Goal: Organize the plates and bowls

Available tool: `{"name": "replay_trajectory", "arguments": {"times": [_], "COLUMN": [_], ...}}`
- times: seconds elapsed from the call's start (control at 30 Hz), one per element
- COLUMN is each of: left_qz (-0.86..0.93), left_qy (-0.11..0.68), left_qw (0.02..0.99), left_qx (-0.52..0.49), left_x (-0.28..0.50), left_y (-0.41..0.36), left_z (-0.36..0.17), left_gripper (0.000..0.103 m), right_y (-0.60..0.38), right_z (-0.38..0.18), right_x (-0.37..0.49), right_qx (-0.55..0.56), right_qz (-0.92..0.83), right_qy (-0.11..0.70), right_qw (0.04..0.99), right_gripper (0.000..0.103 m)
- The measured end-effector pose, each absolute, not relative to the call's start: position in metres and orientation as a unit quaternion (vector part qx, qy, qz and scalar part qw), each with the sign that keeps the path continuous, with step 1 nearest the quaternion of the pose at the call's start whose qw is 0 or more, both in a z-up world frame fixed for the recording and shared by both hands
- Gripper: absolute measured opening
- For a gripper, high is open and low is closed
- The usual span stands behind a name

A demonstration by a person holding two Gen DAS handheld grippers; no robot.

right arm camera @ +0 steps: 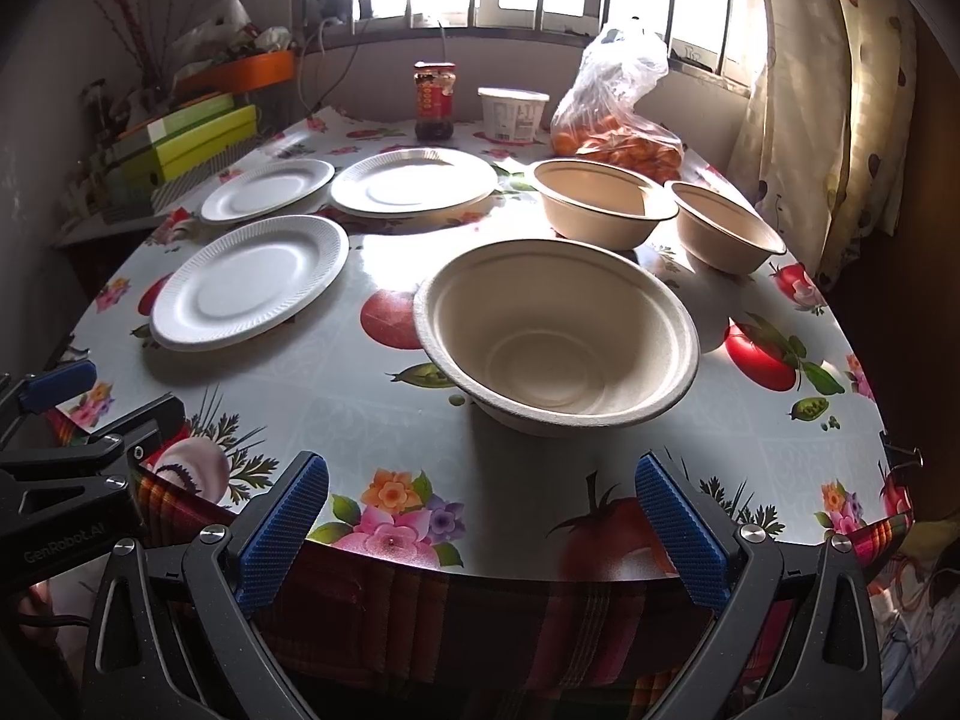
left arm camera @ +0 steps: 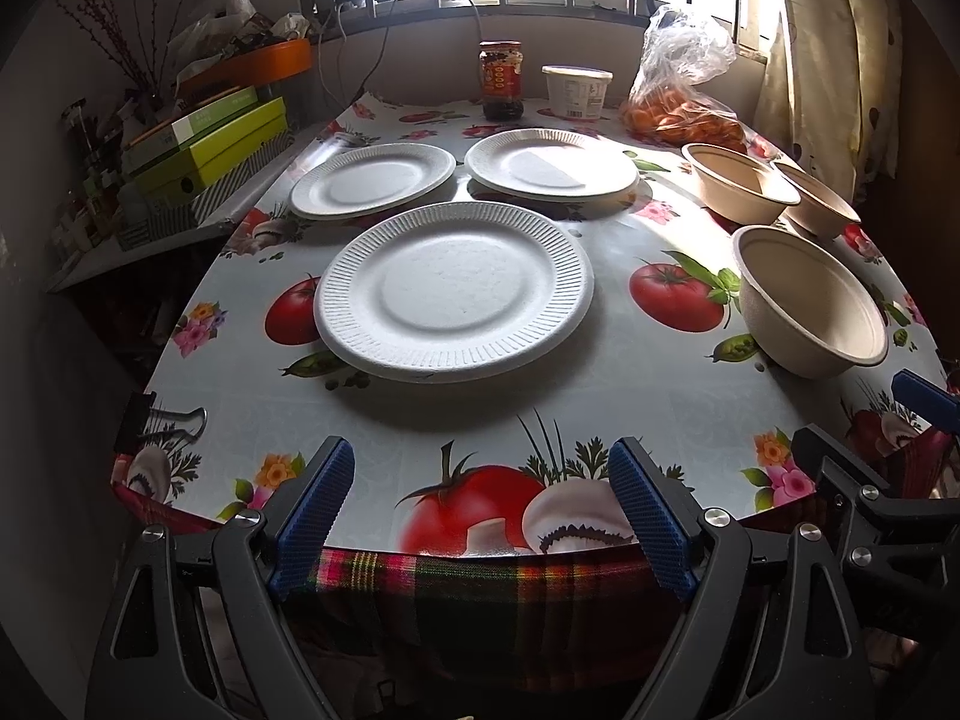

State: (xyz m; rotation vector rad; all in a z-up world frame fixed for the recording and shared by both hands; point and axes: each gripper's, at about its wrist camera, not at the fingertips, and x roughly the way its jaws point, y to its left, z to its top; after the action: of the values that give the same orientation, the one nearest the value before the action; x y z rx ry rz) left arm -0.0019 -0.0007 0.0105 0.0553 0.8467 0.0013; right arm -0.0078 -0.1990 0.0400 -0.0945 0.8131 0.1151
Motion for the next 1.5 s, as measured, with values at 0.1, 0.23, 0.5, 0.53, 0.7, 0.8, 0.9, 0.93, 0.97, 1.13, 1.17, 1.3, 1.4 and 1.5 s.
{"name": "replay_trajectory", "arguments": {"times": [0.1, 0.23, 0.5, 0.53, 0.7, 0.8, 0.9, 0.93, 0.97, 1.13, 1.17, 1.3, 1.4, 1.5], "left_qz": [-0.002, -0.004, 0.004, 0.003, 0.008, 0.012, 0.016, 0.016, 0.017, 0.018, 0.023, 0.04, 0.047, 0.059], "left_qy": [0.412, 0.409, 0.399, 0.398, 0.394, 0.392, 0.382, 0.382, 0.382, 0.384, 0.386, 0.378, 0.383, 0.39], "left_qw": [0.911, 0.912, 0.917, 0.917, 0.919, 0.92, 0.924, 0.924, 0.924, 0.923, 0.922, 0.924, 0.92, 0.915], "left_qx": [0.025, 0.024, 0.019, 0.015, -0.005, -0.011, -0.012, -0.016, -0.02, -0.034, -0.037, -0.042, -0.067, -0.085], "left_x": [0.0, 0.001, 0.012, 0.014, 0.028, 0.038, 0.048, 0.053, 0.057, 0.083, 0.088, 0.106, 0.127, 0.148], "left_y": [0.002, 0.007, 0.028, 0.031, 0.051, 0.063, 0.075, 0.08, 0.085, 0.107, 0.112, 0.129, 0.146, 0.161], "left_z": [0.01, 0.014, 0.033, 0.036, 0.049, 0.059, 0.071, 0.074, 0.078, 0.097, 0.1, 0.114, 0.119, 0.118], "left_gripper": [0.087, 0.087, 0.087, 0.087, 0.087, 0.087, 0.087, 0.087, 0.087, 0.087, 0.087, 0.087, 0.087, 0.087], "right_y": [-0.2, -0.201, -0.192, -0.191, -0.176, -0.167, -0.156, -0.153, -0.149, -0.132, -0.128, -0.111, -0.099, -0.084], "right_z": [0.039, 0.044, 0.08, 0.083, 0.104, 0.116, 0.13, 0.136, 0.143, 0.169, 0.173, 0.188, 0.189, 0.18], "right_x": [-0.008, -0.008, 0.003, 0.005, 0.027, 0.043, 0.062, 0.066, 0.072, 0.108, 0.117, 0.156, 0.192, 0.229], "right_qx": [-0.045, -0.044, -0.049, -0.047, -0.035, -0.032, -0.025, -0.027, -0.031, -0.043, -0.045, -0.049, -0.042, -0.046], "right_qz": [0.058, 0.064, 0.071, 0.075, 0.117, 0.142, 0.168, 0.178, 0.184, 0.223, 0.227, 0.251, 0.269, 0.289], "right_qy": [0.392, 0.381, 0.342, 0.34, 0.341, 0.351, 0.356, 0.353, 0.347, 0.342, 0.346, 0.352, 0.37, 0.396], "right_qw": [0.917, 0.921, 0.936, 0.936, 0.932, 0.925, 0.919, 0.918, 0.919, 0.912, 0.909, 0.9, 0.888, 0.87], "right_gripper": [0.103, 0.103, 0.103, 0.103, 0.103, 0.103, 0.103, 0.103, 0.103, 0.103, 0.103, 0.103, 0.101, 0.1]}}
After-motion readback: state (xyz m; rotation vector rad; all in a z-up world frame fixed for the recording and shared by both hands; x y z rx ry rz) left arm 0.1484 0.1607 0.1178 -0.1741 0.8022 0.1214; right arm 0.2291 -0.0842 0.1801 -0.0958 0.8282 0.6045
